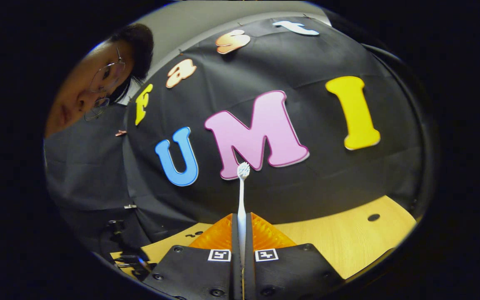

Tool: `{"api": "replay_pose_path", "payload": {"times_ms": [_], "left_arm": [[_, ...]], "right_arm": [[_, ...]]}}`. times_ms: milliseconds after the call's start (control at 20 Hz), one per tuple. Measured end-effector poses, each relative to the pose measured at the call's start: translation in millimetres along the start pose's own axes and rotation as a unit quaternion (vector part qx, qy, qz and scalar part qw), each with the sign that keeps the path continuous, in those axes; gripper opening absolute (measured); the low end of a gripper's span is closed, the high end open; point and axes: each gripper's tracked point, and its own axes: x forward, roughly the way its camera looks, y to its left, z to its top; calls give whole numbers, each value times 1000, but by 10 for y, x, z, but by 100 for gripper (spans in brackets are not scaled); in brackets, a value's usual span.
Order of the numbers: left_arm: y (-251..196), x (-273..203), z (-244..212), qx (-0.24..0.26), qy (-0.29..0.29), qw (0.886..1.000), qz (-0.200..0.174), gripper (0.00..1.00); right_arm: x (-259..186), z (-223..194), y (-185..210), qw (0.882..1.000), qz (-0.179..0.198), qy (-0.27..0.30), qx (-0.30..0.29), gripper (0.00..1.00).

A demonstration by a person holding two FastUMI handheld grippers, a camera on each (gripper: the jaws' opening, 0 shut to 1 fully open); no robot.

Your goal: Put the toothbrush and toothpaste on the desktop into the cup, then pick up the cup and place it on the coaster on the desktop.

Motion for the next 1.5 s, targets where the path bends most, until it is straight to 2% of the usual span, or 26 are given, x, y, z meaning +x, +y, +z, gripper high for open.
{"api": "replay_pose_path", "payload": {"times_ms": [200, 400, 600, 750, 1000, 1200, 1500], "left_arm": [[212, -461, -16, 10, 15, 1000, 18, 72], [350, -699, -28, 0, 23, 999, 37, 71], [438, -750, -157, -6, 32, 998, 57, 72], [443, -751, -249, -5, 39, 997, 62, 72], [421, -747, -351, -3, 49, 997, 66, 72], [410, -757, -379, 9, 54, 997, 62, 72], [461, -768, -359, 3, 59, 996, 64, 72]], "right_arm": [[432, -217, 142, 998, 53, -2, -32, 6], [631, -800, 242, 992, 97, 37, -75, 6], [720, -1316, 243, 982, 121, 78, -126, 6], [707, -1609, 174, 975, 128, 106, -146, 6], [657, -1829, 22, 969, 109, 125, -185, 6], [572, -1904, 0, 964, 109, 135, -202, 11], [433, -1941, -93, 960, 100, 159, -207, 12]]}}
